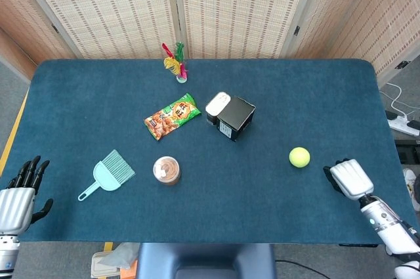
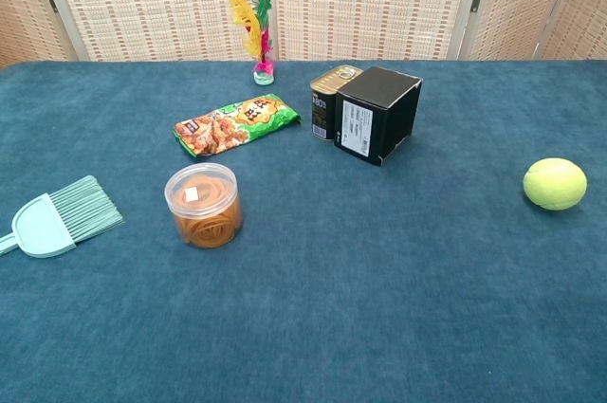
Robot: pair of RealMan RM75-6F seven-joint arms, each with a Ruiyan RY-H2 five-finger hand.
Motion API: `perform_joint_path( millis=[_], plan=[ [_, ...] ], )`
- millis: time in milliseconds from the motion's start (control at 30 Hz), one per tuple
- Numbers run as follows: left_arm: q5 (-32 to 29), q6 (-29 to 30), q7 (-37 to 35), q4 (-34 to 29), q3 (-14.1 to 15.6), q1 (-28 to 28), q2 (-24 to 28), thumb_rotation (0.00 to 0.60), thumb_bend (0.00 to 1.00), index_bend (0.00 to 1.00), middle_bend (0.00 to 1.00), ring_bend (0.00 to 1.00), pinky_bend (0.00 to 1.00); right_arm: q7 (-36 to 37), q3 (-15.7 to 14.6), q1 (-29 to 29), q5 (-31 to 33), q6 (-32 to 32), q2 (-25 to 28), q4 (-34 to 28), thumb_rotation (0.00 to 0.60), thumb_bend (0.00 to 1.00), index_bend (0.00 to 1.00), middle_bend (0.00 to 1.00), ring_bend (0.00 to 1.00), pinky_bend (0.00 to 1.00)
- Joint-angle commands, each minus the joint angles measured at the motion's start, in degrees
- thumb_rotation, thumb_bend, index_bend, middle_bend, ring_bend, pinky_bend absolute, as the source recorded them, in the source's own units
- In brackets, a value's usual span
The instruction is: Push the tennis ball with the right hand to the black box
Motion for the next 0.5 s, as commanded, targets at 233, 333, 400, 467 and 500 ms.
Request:
perform_joint_path(
  millis=[233, 333, 400, 467, 500],
  plan=[
    [-0.6, -0.3, 1.4, 0.0, -0.1, -0.1, -0.5, 0.600, 0.33, 0.06, 0.01, 0.01, 0.31, 10.6, -2.3, 3.7, -1.4, -4.2, -0.6, 3.6, 0.600, 0.74, 0.80, 0.87, 0.60, 0.60],
    [-0.7, -0.3, 2.0, -0.1, -0.1, -0.1, -0.7, 0.600, 0.33, 0.06, 0.02, 0.01, 0.31, 11.8, -2.7, 4.3, -1.9, -4.3, -1.5, 5.4, 0.600, 0.74, 0.80, 0.87, 0.60, 0.60],
    [-0.9, -0.3, 2.7, 0.0, -0.1, -0.2, -0.9, 0.600, 0.33, 0.06, 0.02, 0.01, 0.31, 13.1, -3.4, 5.3, -2.6, -5.2, -2.6, 7.4, 0.600, 0.74, 0.80, 0.87, 0.60, 0.60],
    [-1.0, -0.3, 3.0, -0.1, -0.1, -0.2, -1.0, 0.600, 0.33, 0.06, 0.02, 0.01, 0.31, 14.4, -3.9, 5.8, -3.1, -5.3, -3.3, 8.7, 0.600, 0.74, 0.80, 0.87, 0.60, 0.60],
    [-1.0, -0.2, 3.1, -0.1, -0.2, -0.2, -1.1, 0.600, 0.33, 0.06, 0.02, 0.01, 0.31, 15.4, -4.2, 6.1, -3.4, -5.4, -3.7, 9.6, 0.600, 0.73, 0.80, 0.87, 0.60, 0.60]
  ],
)
